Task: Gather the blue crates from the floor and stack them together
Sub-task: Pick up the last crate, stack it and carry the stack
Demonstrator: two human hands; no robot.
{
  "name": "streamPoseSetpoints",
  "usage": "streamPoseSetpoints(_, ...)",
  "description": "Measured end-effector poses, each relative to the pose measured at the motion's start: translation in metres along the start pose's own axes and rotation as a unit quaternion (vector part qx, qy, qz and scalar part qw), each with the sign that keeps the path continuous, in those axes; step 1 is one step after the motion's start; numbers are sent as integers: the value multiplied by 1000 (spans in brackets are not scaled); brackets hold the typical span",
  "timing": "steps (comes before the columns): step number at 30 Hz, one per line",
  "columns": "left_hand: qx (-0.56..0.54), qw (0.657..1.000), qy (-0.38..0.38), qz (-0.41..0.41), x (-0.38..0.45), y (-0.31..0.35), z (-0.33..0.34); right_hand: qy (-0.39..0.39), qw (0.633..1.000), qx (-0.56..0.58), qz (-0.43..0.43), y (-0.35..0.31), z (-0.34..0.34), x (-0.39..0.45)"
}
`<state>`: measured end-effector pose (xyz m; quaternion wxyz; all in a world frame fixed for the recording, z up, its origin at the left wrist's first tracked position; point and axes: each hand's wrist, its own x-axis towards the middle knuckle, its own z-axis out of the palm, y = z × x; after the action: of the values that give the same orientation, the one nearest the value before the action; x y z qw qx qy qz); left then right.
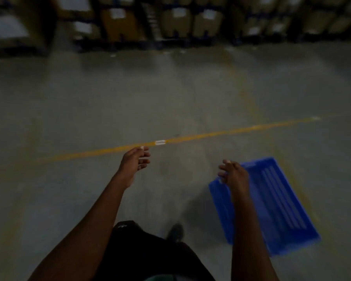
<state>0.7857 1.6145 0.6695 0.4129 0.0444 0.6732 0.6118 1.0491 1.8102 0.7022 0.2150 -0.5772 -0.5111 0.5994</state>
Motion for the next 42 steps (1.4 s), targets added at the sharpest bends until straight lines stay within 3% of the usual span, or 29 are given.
streamPoseSetpoints(5, -112, 978, 172, 19, -52, -18, -179, -146, 982, -113, -40, -28, 165, -47)
streamPoseSetpoints(11, -223, 916, 333, 6, -152, -53, -372, -307, 928, -193, -82, -26, 373, -145)
streamPoseSetpoints(16, -305, 843, 443, 27, -228, -69, -492, -443, 852, -259, -101, -10, 539, -241)
streamPoseSetpoints(23, -359, 735, 574, 45, -289, -103, -607, -577, 735, -328, -136, 6, 733, -355)
streamPoseSetpoints(30, -406, 640, 652, 22, -263, -121, -735, -628, 671, -368, -140, 29, 938, -407)
streamPoseSetpoints(33, -455, 601, 657, 2, -244, -108, -785, -625, 666, -400, -76, 30, 1013, -423)
streamPoseSetpoints(37, -543, 510, 667, -4, -230, -101, -852, -601, 669, -436, -25, 27, 1106, -445)
streamPoseSetpoints(42, -595, 483, 639, -62, -225, -111, -927, -592, 645, -483, -12, 40, 1210, -470)
